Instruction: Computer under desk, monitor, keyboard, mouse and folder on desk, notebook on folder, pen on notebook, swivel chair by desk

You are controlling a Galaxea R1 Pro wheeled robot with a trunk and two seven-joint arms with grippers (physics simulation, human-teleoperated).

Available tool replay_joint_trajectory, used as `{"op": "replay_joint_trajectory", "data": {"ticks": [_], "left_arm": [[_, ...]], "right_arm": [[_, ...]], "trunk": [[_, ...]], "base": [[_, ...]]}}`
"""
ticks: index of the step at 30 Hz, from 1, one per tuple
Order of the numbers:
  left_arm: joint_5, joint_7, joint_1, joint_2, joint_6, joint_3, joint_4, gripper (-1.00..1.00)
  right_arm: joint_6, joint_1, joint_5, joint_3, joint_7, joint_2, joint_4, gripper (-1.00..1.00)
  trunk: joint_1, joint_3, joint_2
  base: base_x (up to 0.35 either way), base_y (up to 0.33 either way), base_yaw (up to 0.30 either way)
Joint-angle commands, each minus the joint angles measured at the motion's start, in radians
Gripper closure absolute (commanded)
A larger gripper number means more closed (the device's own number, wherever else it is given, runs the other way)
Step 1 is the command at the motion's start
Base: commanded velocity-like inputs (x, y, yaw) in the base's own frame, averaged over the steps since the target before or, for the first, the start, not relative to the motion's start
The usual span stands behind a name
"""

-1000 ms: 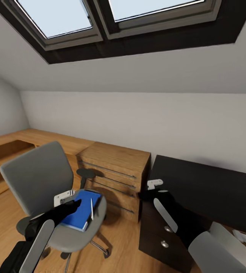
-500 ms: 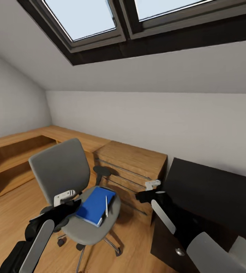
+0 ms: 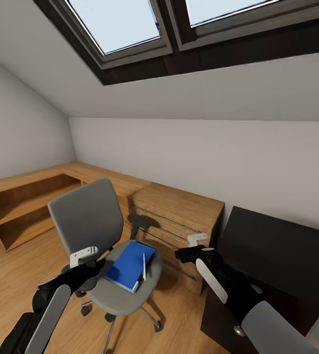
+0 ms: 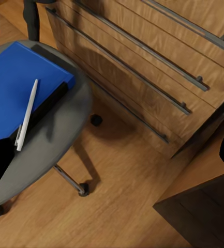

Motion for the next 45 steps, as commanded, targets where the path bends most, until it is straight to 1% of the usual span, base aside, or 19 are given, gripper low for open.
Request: {"op": "replay_joint_trajectory", "data": {"ticks": [1, 7, 12, 20, 45], "left_arm": [[0.01, 0.01, -0.001, 0.001, 0.001, -0.002, -0.001, -1.0], [0.01, 0.011, -0.001, 0.001, 0.001, -0.002, -0.001, -1.0], [0.01, 0.011, -0.001, 0.001, 0.001, -0.002, -0.001, -1.0], [0.01, 0.01, -0.001, 0.002, 0.001, -0.002, -0.001, -1.0], [0.008, 0.01, -0.001, 0.004, 0.002, 0.002, -0.001, -1.0]], "right_arm": [[0.002, -0.001, -0.01, 0.004, -0.01, -0.002, -0.001, -1.0], [0.001, -0.001, -0.015, 0.005, -0.007, -0.003, -0.002, -1.0], [0.0, -0.001, -0.016, 0.009, -0.007, 0.005, -0.003, -1.0], [0.001, -0.001, -0.019, 0.009, -0.009, 0.005, -0.012, -1.0], [0.001, -0.001, -0.019, 0.009, -0.009, 0.006, -0.011, -1.0]], "trunk": [[0.0, -0.001, -0.001], [0.0, -0.001, -0.001], [0.0, -0.001, -0.001], [0.0, -0.001, -0.001], [0.0, -0.001, -0.001]], "base": [[0.0, 0.0, 0.005], [0.0, 0.0, 0.002], [0.0, 0.0, 0.0], [0.0, 0.0, 0.051], [0.0, 0.0, 0.271]]}}
